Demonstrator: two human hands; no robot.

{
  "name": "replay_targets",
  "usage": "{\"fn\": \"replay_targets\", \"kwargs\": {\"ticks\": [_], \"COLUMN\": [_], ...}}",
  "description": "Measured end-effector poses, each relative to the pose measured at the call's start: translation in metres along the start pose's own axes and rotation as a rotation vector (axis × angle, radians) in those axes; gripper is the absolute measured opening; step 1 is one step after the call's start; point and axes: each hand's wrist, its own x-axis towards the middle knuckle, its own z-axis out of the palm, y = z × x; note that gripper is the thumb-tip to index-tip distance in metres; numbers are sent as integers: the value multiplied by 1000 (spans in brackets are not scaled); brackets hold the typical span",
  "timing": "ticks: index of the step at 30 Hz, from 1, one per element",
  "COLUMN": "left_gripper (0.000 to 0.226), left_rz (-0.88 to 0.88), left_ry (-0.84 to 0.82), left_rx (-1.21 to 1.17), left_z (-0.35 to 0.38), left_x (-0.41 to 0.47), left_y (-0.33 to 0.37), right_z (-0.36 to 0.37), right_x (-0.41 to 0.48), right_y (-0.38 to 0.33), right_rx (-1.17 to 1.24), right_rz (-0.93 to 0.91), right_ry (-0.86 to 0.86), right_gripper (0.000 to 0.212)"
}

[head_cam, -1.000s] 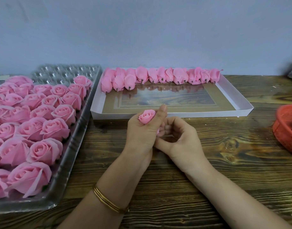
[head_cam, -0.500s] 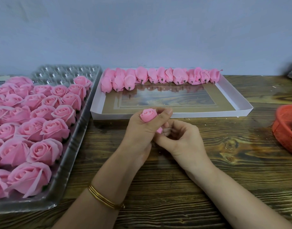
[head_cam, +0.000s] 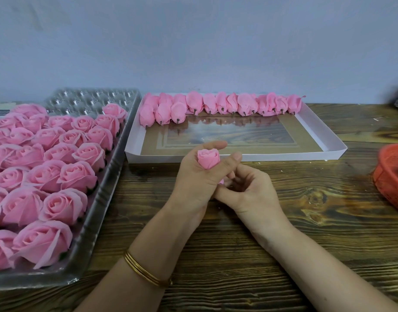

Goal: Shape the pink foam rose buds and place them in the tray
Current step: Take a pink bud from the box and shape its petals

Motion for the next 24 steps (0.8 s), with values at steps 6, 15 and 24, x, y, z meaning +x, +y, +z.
{"fn": "replay_targets", "kwargs": {"ticks": [6, 15, 24], "left_gripper": [28, 30, 28], "left_rz": [-16, 32, -6], "left_ry": [-92, 42, -76], "left_rx": [47, 48, 65], "left_z": [-8, -4, -4], "left_x": [2, 1, -1], "left_y": [1, -2, 5], "right_z": [-2, -1, -4], "right_x": [1, 2, 1], "right_y": [2, 3, -1], "right_rx": [157, 83, 130], "right_rz": [88, 68, 115], "right_ry": [-79, 2, -50], "right_gripper": [8, 21, 11]}}
